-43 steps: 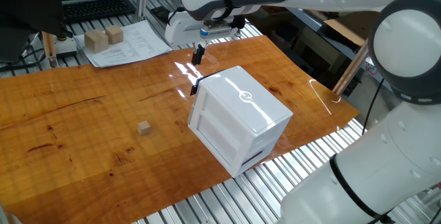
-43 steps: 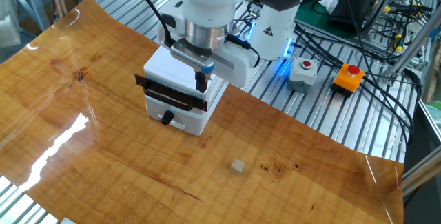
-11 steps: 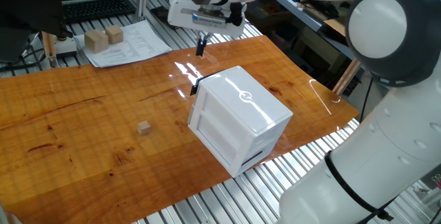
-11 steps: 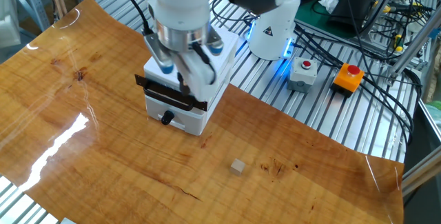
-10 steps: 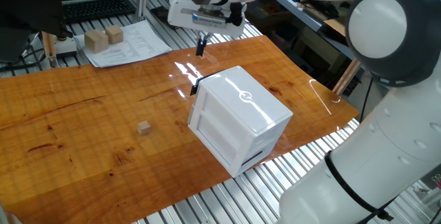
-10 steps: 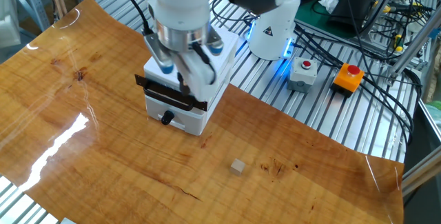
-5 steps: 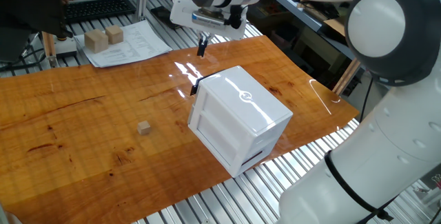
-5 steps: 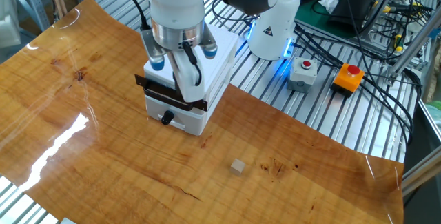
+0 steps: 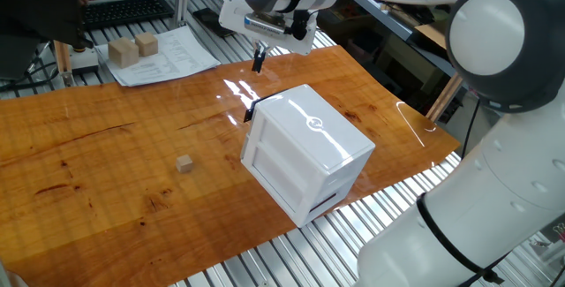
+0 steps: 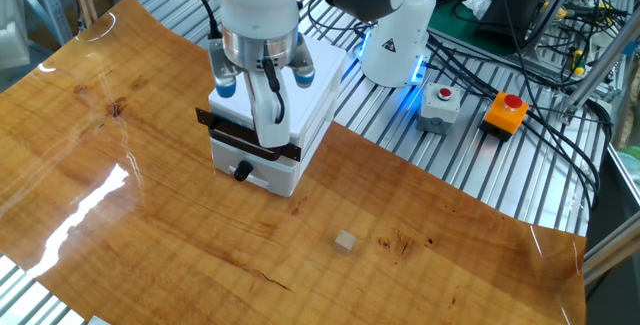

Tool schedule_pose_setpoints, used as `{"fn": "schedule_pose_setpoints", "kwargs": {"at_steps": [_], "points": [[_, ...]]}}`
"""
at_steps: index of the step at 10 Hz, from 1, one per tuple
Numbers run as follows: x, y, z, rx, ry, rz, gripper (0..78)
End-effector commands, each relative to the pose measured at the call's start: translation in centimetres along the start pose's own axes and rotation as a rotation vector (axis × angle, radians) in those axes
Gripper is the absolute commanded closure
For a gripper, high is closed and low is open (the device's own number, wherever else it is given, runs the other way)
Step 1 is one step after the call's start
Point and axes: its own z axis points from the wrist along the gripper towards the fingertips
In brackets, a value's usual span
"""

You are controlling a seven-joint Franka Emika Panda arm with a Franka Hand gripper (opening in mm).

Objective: Put things in the drawer

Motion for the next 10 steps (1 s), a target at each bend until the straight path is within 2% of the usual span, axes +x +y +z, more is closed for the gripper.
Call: {"fn": "schedule_pose_setpoints", "kwargs": {"at_steps": [1, 6, 7, 8, 10], "points": [[-0.04, 0.03, -0.13, 0.009, -0.009, 0.042, 77.6], [-0.04, 0.03, -0.13, 0.009, 0.013, 0.172, 77.6], [-0.04, 0.03, -0.13, 0.009, 0.013, 0.172, 77.6], [-0.04, 0.03, -0.13, 0.002, 0.027, 0.246, 77.6], [-0.04, 0.03, -0.13, 0.002, 0.034, 0.315, 77.6]]}}
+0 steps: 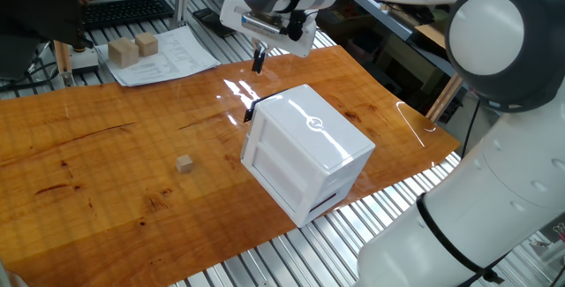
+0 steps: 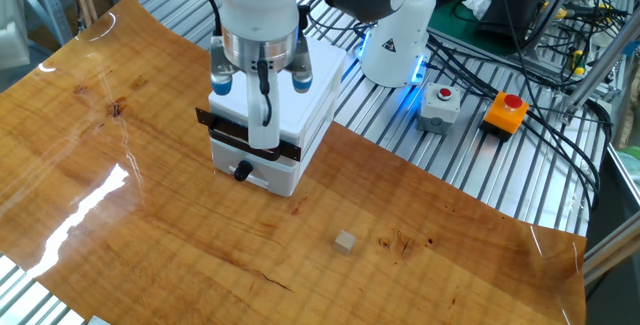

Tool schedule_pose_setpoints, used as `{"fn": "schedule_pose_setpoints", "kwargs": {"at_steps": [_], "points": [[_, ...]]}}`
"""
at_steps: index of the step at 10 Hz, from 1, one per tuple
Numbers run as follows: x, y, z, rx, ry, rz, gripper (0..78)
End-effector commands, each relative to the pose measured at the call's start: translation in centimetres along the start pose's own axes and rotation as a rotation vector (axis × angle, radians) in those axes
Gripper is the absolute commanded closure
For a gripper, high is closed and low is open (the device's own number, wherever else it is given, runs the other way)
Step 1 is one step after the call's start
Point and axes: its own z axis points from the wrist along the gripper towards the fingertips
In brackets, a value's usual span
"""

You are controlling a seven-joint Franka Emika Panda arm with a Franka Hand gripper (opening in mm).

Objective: Put things in the drawer

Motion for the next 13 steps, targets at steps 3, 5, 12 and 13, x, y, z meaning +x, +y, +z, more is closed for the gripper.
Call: {"fn": "schedule_pose_setpoints", "kwargs": {"at_steps": [3, 5, 12, 13], "points": [[-0.7, 0.0, 0.1, -0.004, 0.007, 0.28, 77.6], [-1.9, -0.4, 0.4, 0.001, -0.022, 0.33, 77.6], [-3.9, -2.4, 0.6, 0.005, -0.032, 0.389, 77.6], [-3.9, -2.5, 0.7, 0.007, -0.037, 0.404, 77.6]]}}
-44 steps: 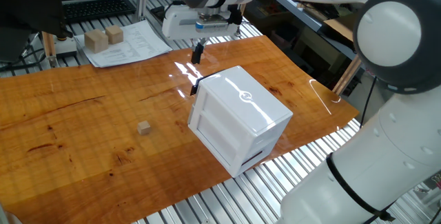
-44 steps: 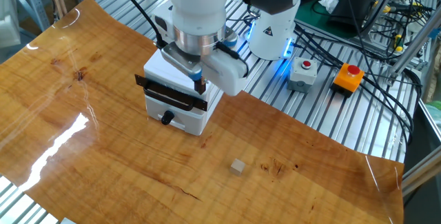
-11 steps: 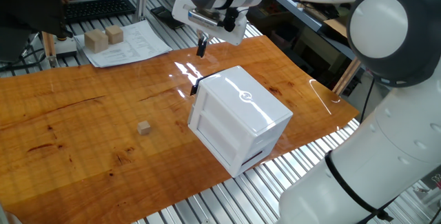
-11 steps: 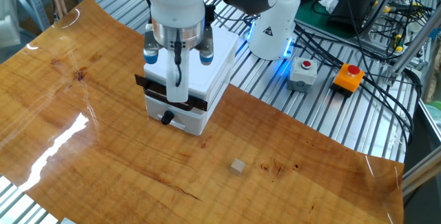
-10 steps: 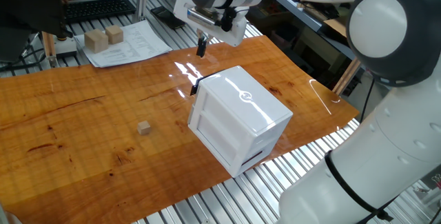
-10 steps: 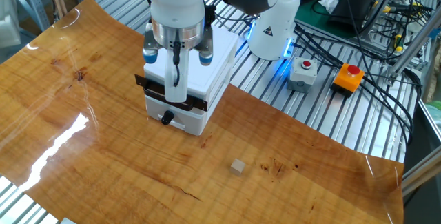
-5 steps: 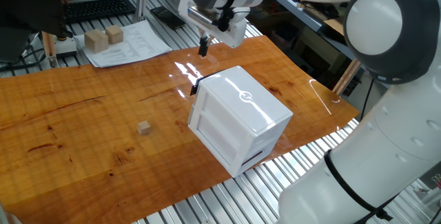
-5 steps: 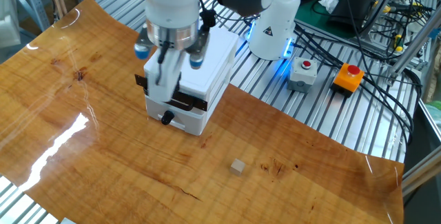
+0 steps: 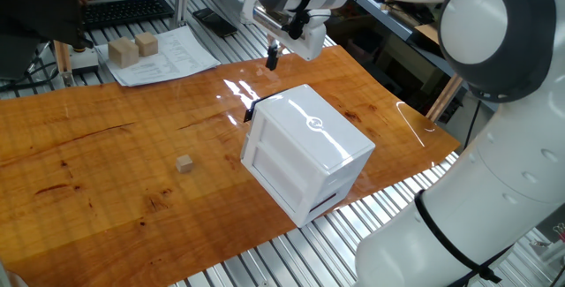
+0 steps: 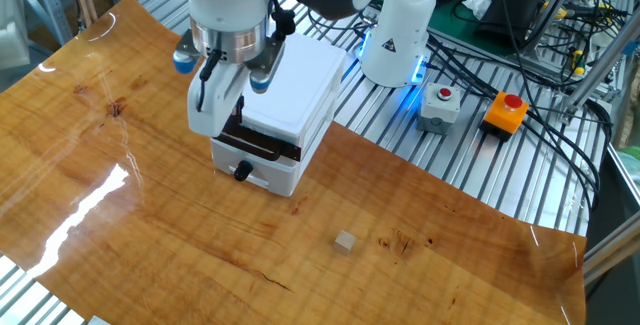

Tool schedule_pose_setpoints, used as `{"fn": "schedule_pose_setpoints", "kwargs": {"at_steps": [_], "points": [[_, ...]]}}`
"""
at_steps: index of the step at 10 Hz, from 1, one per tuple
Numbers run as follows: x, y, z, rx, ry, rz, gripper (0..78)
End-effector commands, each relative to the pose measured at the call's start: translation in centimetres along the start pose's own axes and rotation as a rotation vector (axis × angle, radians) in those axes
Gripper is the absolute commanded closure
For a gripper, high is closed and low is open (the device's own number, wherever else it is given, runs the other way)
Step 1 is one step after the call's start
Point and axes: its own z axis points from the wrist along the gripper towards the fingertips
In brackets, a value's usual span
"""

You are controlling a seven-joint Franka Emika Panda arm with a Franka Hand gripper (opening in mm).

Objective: Put things in the drawer

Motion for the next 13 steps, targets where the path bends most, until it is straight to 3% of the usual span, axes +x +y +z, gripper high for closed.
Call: {"fn": "schedule_pose_setpoints", "kwargs": {"at_steps": [1, 6, 7, 13], "points": [[-0.12, -0.23, 0.11, 0.002, -0.009, 0.028, 77.6], [-0.13, -0.37, 0.2, 0.005, -0.006, 0.038, 77.6], [-0.13, -0.37, 0.2, 0.005, -0.006, 0.038, 0.2], [-0.13, -0.37, 0.2, 0.005, -0.006, 0.038, 0.2]]}}
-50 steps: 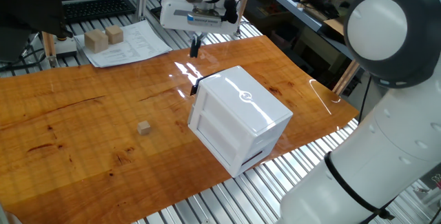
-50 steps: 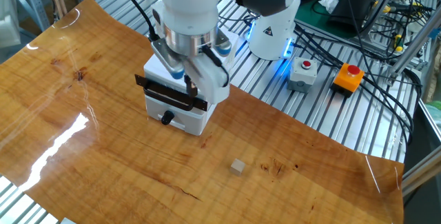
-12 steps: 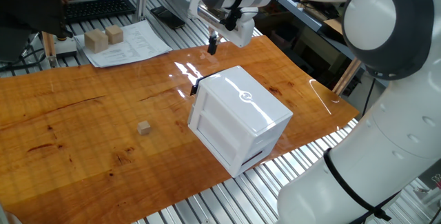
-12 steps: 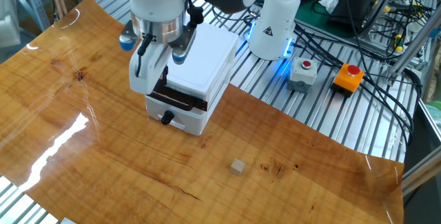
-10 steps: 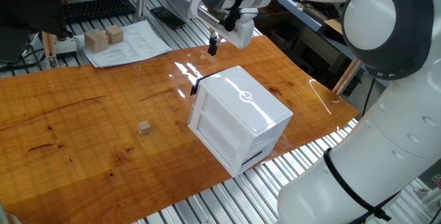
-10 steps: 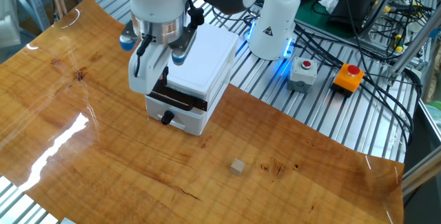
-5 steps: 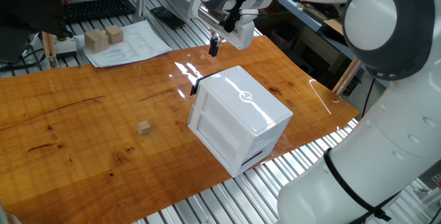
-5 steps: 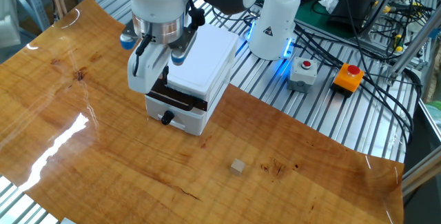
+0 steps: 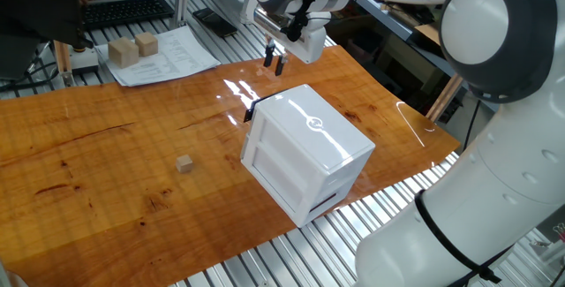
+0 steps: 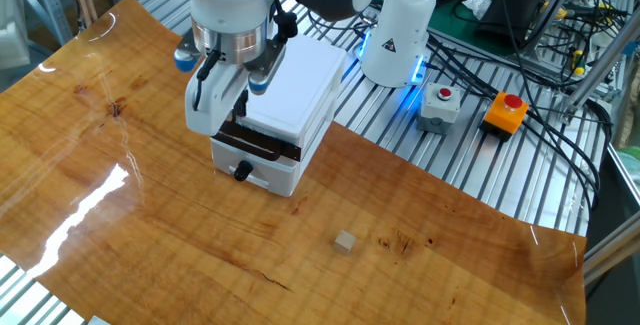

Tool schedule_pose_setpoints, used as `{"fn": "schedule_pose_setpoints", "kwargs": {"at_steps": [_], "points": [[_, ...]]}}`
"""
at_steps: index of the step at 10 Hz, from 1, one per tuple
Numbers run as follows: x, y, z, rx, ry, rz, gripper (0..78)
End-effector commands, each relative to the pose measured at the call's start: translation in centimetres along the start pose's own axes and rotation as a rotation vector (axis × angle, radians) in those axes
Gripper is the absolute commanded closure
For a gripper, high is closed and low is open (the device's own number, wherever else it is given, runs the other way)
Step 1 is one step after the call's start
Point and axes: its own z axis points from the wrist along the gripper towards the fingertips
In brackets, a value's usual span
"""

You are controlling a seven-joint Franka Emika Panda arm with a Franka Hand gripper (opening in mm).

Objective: Put things in the drawer

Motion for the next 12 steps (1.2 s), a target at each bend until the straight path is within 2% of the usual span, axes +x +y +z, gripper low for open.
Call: {"fn": "schedule_pose_setpoints", "kwargs": {"at_steps": [1, 7, 9, 12], "points": [[0.0, 0.0, -0.1, -0.003, -0.001, 0.001, 0.2], [0.0, 0.0, -0.1, -0.003, -0.001, 0.001, 0.2], [0.3, 1.2, 0.0, -0.005, 0.005, 0.002, 0.2], [0.5, 1.8, 0.5, -0.002, 0.004, -0.031, 0.2]]}}
